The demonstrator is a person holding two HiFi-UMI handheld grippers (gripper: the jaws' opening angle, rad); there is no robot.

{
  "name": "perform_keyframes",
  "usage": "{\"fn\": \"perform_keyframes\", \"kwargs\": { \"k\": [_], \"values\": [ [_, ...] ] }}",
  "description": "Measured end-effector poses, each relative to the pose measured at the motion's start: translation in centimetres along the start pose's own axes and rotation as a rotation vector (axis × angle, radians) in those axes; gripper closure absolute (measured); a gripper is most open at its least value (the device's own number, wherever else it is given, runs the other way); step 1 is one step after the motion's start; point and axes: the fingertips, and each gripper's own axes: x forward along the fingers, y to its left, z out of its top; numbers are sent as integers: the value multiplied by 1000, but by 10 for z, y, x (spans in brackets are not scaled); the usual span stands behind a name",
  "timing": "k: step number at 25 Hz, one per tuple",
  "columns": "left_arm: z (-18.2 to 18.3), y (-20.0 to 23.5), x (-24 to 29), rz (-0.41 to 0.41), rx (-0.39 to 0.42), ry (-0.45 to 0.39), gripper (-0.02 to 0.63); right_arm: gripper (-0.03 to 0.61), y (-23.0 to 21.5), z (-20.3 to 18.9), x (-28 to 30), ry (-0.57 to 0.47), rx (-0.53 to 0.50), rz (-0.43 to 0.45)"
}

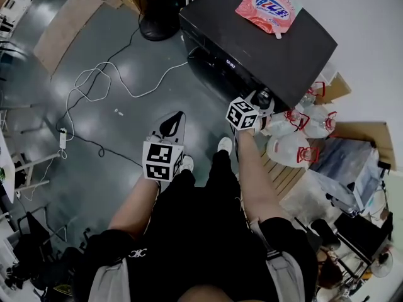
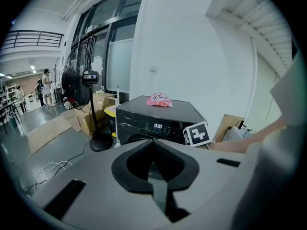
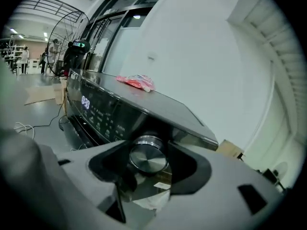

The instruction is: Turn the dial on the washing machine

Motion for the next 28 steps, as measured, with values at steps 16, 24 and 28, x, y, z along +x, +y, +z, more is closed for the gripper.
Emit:
{"fn": "perform_keyframes", "kwargs": {
  "k": [16, 24, 28],
  "values": [
    [2, -5, -5, -5, -1, -12, 618, 327, -11, -6, 2, 54, 438, 167],
    [10, -9, -3, -24, 17, -18, 618, 325, -15, -9, 3, 26, 644, 263],
    [11, -13, 0, -34, 26, -17, 618, 325, -17, -11, 5, 17, 709, 287]
  ]
}}
